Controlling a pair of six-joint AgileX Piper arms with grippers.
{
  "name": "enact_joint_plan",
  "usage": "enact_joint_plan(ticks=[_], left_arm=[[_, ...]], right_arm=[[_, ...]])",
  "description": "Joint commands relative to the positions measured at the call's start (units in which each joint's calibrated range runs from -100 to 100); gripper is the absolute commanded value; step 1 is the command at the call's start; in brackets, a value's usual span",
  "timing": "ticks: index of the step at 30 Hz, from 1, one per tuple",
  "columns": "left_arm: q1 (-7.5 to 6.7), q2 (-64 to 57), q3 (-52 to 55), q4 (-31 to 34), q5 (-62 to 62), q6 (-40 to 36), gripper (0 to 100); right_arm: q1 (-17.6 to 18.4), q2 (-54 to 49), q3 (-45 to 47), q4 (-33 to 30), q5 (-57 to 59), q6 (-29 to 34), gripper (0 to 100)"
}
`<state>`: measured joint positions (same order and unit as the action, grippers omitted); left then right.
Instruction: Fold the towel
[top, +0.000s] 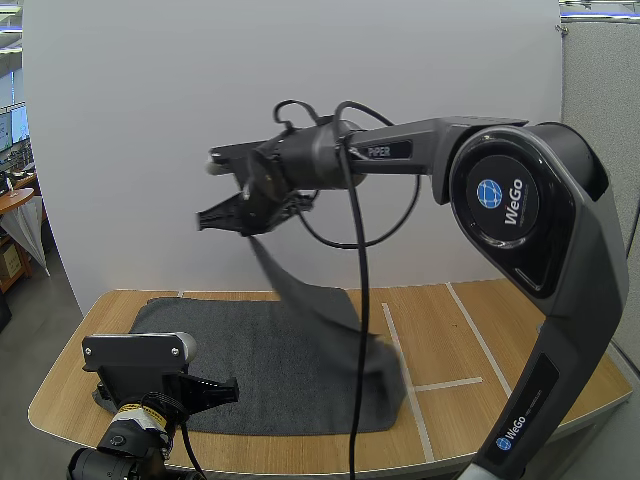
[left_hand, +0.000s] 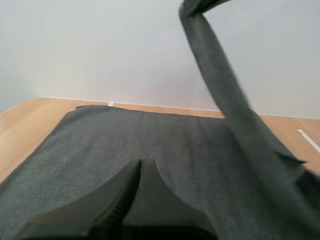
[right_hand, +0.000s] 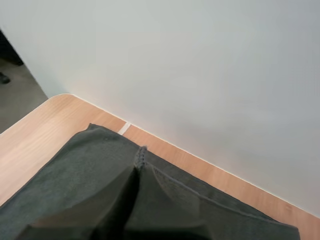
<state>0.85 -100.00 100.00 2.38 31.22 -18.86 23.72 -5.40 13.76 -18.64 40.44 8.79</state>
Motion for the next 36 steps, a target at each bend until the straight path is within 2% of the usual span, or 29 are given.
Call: enact_joint_plan(ticks=[1, 13, 26, 36], left_arm=[[0.09, 0.0, 0.0, 0.0, -0.5, -0.5, 0], [0.09, 0.0, 0.0, 0.0, -0.5, -0.5, 0], [0.09, 0.0, 0.0, 0.0, -0.5, -0.5, 0], [0.09, 0.0, 0.0, 0.0, -0.5, -0.5, 0]], right_arm=[[4.7, 2.2, -3.7, -2.3, -6.0, -2.6, 0], [4.8, 15.1, -17.4, -3.1, -1.3, -3.8, 0], [6.8, 23.3, -23.8, -2.6, -1.6, -4.7, 0], [6.8, 30.7, -30.9, -2.6, -1.5, -4.7, 0]])
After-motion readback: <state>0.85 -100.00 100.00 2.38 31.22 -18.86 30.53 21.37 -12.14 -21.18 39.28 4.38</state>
